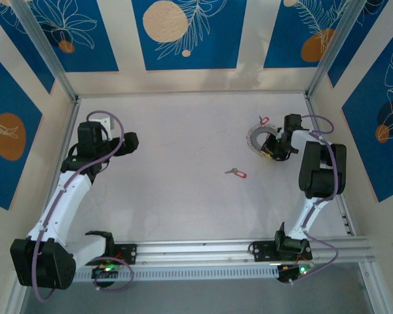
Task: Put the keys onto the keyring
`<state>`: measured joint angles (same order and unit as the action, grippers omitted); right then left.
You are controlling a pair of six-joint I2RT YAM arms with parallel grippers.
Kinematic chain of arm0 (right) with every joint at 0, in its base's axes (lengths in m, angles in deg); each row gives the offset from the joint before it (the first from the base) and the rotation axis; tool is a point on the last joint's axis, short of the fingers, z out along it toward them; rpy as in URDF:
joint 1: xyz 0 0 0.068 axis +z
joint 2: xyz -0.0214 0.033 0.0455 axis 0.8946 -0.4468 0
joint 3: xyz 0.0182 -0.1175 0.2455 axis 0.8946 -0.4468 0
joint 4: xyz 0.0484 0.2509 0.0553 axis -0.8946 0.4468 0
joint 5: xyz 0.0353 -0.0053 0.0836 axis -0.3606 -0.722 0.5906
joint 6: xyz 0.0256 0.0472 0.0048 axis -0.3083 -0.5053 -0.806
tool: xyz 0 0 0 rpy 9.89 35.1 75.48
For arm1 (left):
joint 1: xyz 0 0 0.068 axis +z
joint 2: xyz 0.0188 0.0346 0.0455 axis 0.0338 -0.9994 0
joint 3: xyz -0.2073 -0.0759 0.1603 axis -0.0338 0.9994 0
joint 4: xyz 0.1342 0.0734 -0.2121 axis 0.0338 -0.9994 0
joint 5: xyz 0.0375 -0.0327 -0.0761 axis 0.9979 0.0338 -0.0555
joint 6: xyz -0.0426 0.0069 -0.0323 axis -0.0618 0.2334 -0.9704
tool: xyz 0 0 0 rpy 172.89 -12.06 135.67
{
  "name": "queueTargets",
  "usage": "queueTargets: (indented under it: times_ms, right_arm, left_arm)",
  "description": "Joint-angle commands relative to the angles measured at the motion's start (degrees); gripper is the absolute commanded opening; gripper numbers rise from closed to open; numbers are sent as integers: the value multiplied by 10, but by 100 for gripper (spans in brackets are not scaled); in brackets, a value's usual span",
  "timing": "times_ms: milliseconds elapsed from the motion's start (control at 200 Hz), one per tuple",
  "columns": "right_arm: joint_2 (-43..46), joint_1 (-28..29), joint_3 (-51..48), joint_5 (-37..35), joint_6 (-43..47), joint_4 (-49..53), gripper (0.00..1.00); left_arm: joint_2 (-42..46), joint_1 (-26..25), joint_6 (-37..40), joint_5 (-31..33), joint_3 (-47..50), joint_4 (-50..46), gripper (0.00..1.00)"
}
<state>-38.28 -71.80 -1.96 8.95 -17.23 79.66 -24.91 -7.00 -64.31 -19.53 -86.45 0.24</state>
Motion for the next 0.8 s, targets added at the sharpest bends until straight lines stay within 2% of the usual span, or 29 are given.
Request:
queueTargets:
  times_ms: [0,345,795]
  right_arm:
    - [3,-2,-16,24,-8,0,16]
    - [15,-3,-27,58,-6,-36,12]
    - [13,-10,-41,98,-26,-71,16]
  left_arm:
    - [10,-3,2,7,-4,-6,100]
    - [14,-3,-1,9,-2,-6,100]
    - [15,-3,-2,11,0,-5,100]
